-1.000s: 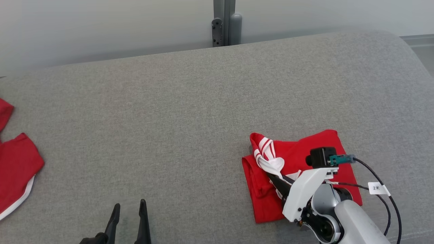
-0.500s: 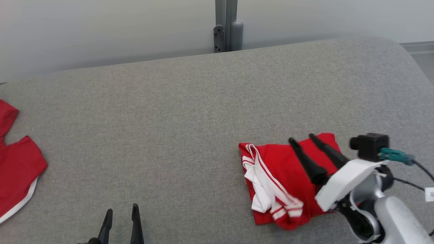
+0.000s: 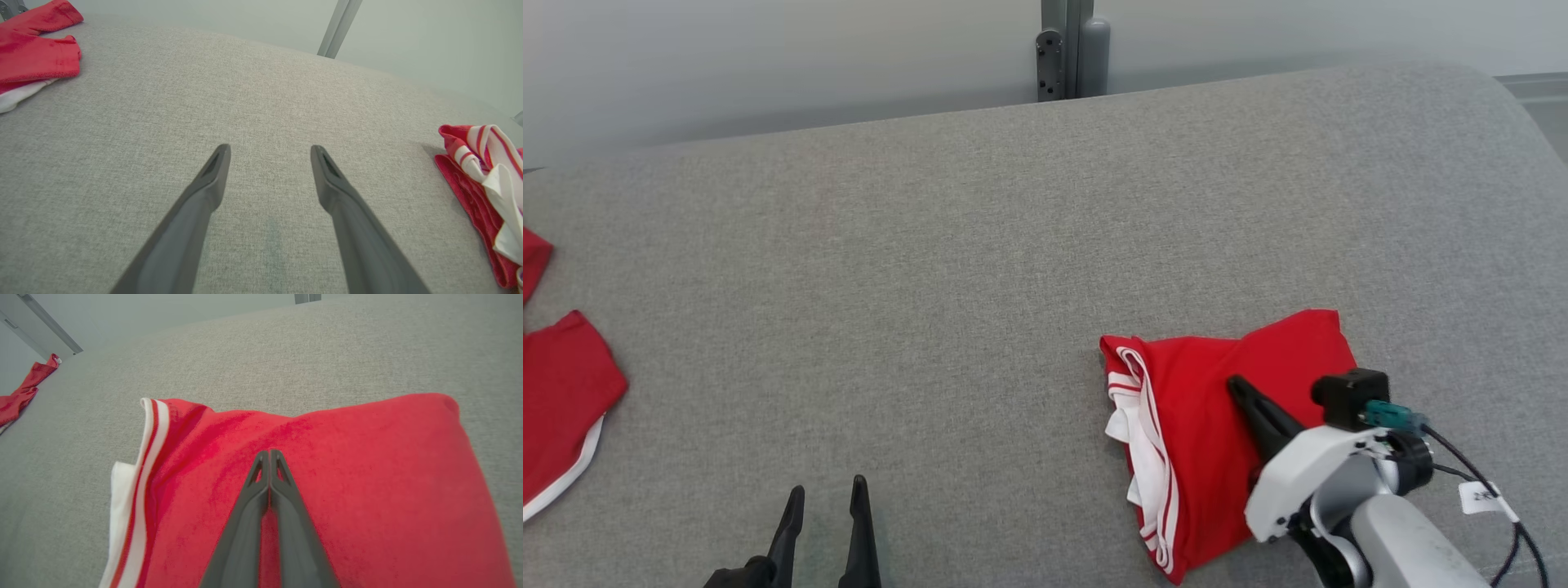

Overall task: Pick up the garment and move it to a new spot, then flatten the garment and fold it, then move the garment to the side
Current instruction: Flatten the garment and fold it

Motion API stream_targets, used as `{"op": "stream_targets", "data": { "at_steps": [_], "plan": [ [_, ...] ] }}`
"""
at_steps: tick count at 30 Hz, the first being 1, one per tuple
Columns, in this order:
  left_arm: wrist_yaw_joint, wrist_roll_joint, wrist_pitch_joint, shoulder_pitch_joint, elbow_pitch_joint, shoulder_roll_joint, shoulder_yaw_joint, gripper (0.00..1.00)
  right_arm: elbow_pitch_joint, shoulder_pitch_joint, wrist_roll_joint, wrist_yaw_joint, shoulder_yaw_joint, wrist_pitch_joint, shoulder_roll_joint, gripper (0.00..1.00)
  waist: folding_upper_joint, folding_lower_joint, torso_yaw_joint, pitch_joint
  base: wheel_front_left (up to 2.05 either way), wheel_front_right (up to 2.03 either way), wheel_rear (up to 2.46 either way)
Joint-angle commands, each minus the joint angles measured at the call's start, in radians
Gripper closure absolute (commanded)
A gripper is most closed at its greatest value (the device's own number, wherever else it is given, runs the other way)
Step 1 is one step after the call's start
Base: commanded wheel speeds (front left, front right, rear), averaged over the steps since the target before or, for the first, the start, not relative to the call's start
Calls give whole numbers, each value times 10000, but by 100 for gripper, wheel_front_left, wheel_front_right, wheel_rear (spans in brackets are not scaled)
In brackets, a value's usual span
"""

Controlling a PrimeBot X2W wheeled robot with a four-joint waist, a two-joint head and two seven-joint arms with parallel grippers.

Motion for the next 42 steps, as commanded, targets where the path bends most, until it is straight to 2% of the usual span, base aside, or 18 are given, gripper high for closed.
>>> {"op": "stream_targets", "data": {
  "at_steps": [1,11,17,24,26,29,30,31,32,33,38,42],
  "plan": [
    [-10,126,-32,-168,6,16,27,0,417,-349,-99,4,206,-256,199,100,0,0,112,67,0,0,0],
    [22,51,-32,-234,92,15,-88,0,2999,-2044,-136,4,1830,-750,1070,100,0,0,548,183,0,0,0],
    [63,-23,-32,-229,107,15,-143,0,3869,-2673,61,4,2699,-1020,1304,100,0,0,792,144,0,0,0],
    [111,-170,-31,115,7,16,30,0,3869,-2888,388,2,3494,-1643,1339,100,0,0,660,-234,0,0,0],
    [109,-163,-32,245,-56,16,149,0,3611,-2827,411,2,3389,-1968,1147,100,0,0,527,-446,0,0,0],
    [79,-107,-31,407,-187,16,391,0,2952,-2579,88,1,2981,-2357,481,100,0,0,287,-764,0,0,0],
    [51,-95,-32,461,-229,14,478,0,2667,-2470,-84,1,2704,-2466,240,87,0,0,205,-880,0,0,0],
    [38,-62,-32,537,-263,14,546,0,2342,-2318,-304,1,2333,-2552,7,56,0,0,138,-999,0,0,0],
    [16,-19,-32,598,-283,14,613,0,2050,-2143,-559,2,1977,-2605,-219,5,0,0,91,-1114,0,0,0],
    [-27,-24,-31,667,-297,16,676,0,1701,-1886,-776,2,1553,-2647,-428,0,0,0,47,-1233,0,0,0],
    [-124,140,-31,660,-463,14,1249,0,-210,-299,-1496,2,-729,-2706,-1051,0,0,0,-98,-1496,0,0,0],
    [-358,330,-32,432,-410,17,1468,0,-956,877,-1835,2,-1835,-2714,-1162,0,0,0,-113,-1575,0,0,0]
  ]
}}
